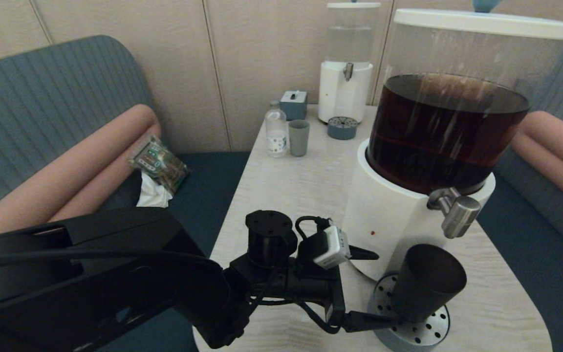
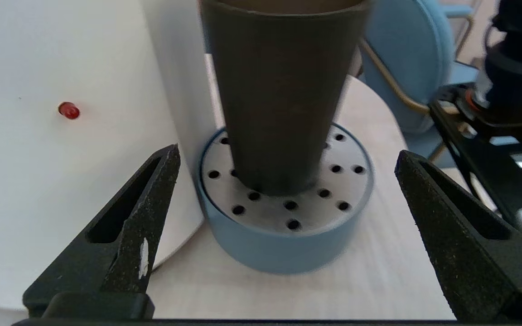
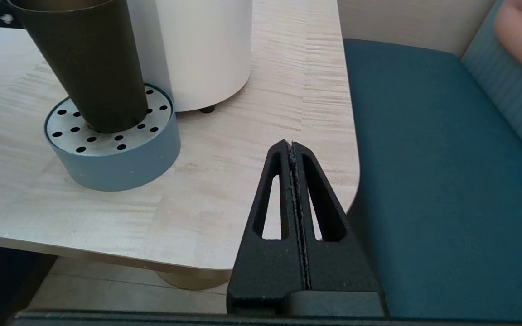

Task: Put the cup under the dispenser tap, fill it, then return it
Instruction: Place the cup next to the water dispenser

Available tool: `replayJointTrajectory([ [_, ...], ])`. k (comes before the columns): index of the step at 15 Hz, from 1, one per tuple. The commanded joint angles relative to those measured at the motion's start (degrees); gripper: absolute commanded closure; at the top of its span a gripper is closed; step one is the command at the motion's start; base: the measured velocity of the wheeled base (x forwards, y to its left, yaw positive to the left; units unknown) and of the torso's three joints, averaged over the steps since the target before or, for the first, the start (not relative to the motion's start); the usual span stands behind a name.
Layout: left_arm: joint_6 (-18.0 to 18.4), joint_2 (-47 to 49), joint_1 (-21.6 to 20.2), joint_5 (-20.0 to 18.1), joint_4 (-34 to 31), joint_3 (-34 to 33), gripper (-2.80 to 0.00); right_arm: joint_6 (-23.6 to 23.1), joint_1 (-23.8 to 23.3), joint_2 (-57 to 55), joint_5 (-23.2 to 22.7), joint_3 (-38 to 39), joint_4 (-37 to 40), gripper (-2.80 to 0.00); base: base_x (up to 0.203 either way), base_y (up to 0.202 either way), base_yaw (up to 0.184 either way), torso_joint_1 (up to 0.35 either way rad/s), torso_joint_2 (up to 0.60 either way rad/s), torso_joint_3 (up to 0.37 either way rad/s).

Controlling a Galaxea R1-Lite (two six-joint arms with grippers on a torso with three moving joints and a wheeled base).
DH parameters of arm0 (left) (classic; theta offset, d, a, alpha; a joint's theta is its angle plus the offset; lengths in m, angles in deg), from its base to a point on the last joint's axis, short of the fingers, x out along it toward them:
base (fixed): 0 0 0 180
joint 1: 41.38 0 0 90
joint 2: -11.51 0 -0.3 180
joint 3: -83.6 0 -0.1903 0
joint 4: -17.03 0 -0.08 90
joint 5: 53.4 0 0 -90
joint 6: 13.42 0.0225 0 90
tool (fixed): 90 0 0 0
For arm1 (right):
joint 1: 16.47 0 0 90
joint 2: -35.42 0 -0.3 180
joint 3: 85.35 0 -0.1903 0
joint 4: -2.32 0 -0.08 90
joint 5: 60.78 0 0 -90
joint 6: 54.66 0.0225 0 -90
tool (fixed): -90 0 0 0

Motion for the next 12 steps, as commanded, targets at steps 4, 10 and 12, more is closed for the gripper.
replayJointTrajectory([
  [4, -1.2, 2.6, 1.1, 0.1, 0.3, 3.8, -2.8, 0.0, 0.0, 0.0, 0.0, 0.5, -0.1, 0.0, 0.0, 0.0, 0.0, 0.0, 0.0, 0.0],
  [10, -2.1, 3.3, 2.0, 0.2, 0.1, 4.8, -2.8, 0.0, 0.0, 0.0, 0.0, 0.6, -0.1, 0.0, 0.0, 0.0, 0.0, 0.0, 0.0, 0.0],
  [12, -2.8, 3.6, 2.4, 0.1, -0.1, 5.0, -2.8, 0.0, 0.0, 0.0, 0.0, 0.6, -0.1, 0.0, 0.0, 0.0, 0.0, 0.0, 0.0, 0.0],
])
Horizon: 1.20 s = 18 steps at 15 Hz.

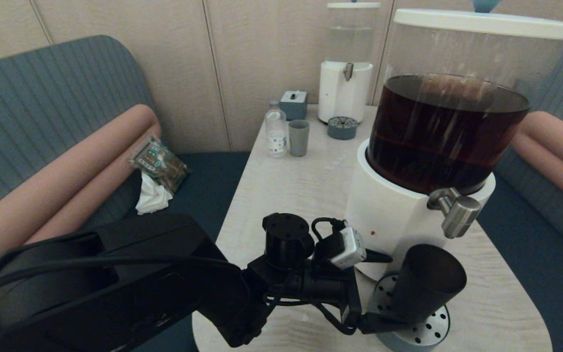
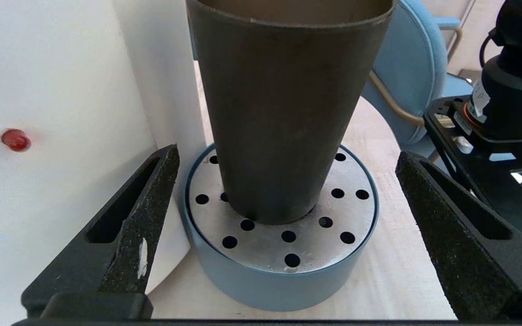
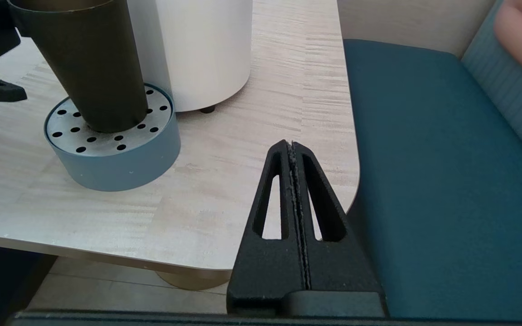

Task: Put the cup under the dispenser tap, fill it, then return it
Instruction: Place the cup next to the water dispenser

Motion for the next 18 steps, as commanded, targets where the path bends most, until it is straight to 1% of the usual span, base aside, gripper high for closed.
replayJointTrajectory([
  [1, -0.1, 0.4, 0.3, -0.3, 0.3, 0.2, -2.8, 0.0, 0.0, 0.0, 0.0, 0.6, 0.0, 0.0, 0.0, 0.0, 0.0, 0.0, 0.0, 0.0],
  [5, -0.2, 0.6, 1.2, -0.3, 0.3, 2.1, -2.8, 0.0, 0.0, 0.0, 0.0, 0.6, 0.0, 0.0, 0.0, 0.0, 0.0, 0.0, 0.0, 0.0],
  [8, -2.0, 0.8, 2.3, -0.1, 0.2, 3.3, -2.8, 0.0, 0.0, 0.0, 0.0, 0.6, 0.0, 0.0, 0.0, 0.0, 0.0, 0.0, 0.0, 0.0],
  [14, -1.8, 3.5, 4.1, 0.6, 0.0, 4.2, -2.8, 0.0, 0.0, 0.0, 0.0, 0.6, 0.0, 0.0, 0.0, 0.0, 0.0, 0.0, 0.0, 0.0],
  [18, -2.2, 4.2, 4.2, 1.2, 0.4, 4.4, -2.8, 0.0, 0.0, 0.0, -0.1, 0.6, 0.0, 0.0, 0.0, 0.0, 0.0, 0.0, 0.0, 0.0],
])
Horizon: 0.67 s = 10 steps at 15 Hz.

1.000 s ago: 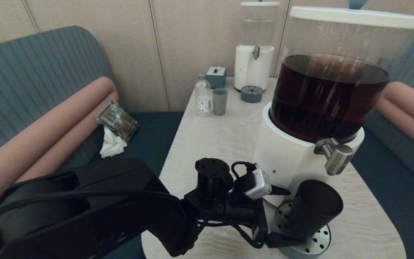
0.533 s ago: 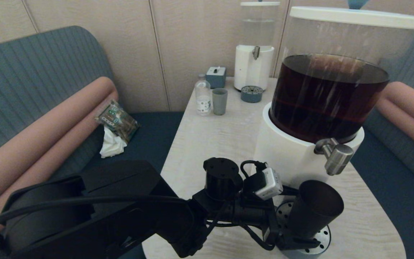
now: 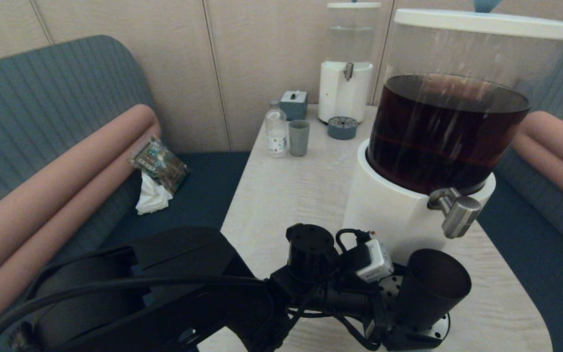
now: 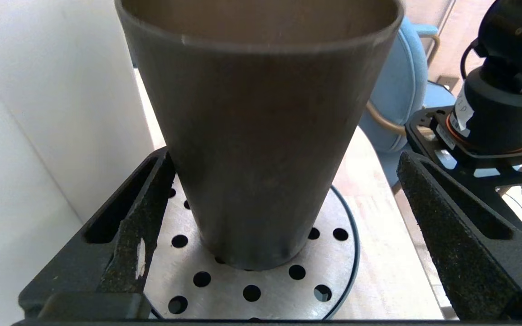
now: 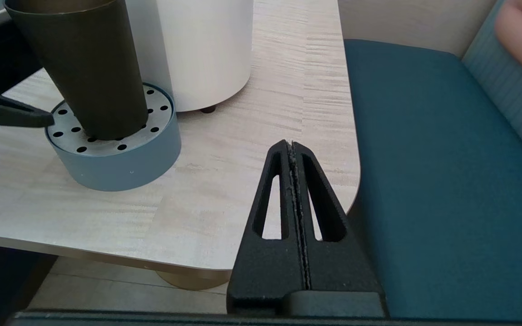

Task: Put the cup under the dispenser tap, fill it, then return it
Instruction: Place the cup next to the water dispenser

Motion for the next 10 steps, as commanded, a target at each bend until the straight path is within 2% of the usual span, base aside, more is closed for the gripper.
replayJointTrajectory([
  [1, 0.0, 0.4, 0.2, -0.1, 0.4, -0.1, -2.8, 0.0, 0.0, 0.0, 0.0, 0.6, 0.0, 0.0, 0.0, 0.0, 0.0, 0.0, 0.0, 0.0],
  [10, -2.8, 0.9, 0.2, 2.2, 0.0, 3.5, -2.8, 0.0, 0.0, 0.0, 0.0, 0.6, 0.0, 0.0, 0.0, 0.0, 0.0, 0.0, 0.0, 0.0],
])
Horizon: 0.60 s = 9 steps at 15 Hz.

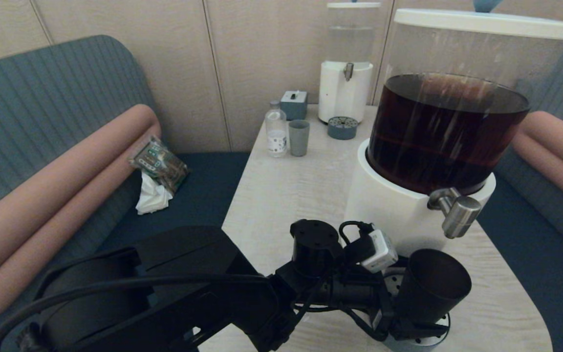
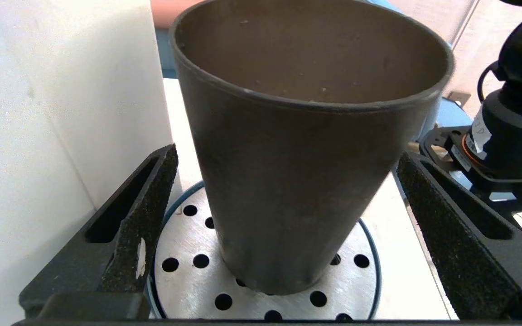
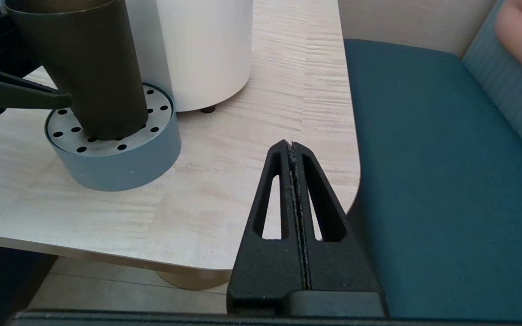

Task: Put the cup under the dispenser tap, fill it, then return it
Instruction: Place the cup next to the water dispenser

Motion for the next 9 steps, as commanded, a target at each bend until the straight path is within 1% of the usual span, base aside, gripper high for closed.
replayJointTrajectory([
  [1, 0.0, 0.4, 0.0, -0.2, 0.4, 0.4, -2.8, 0.0, 0.0, 0.0, 0.0, 0.6, 0.0, 0.0, 0.0, 0.0, 0.0, 0.0, 0.0, 0.0],
  [9, -0.2, 0.8, 0.0, -0.2, 0.2, 1.1, -2.8, 0.0, 0.0, 0.0, -0.1, 0.6, 0.0, 0.0, 0.0, 0.0, 0.0, 0.0, 0.0, 0.0],
])
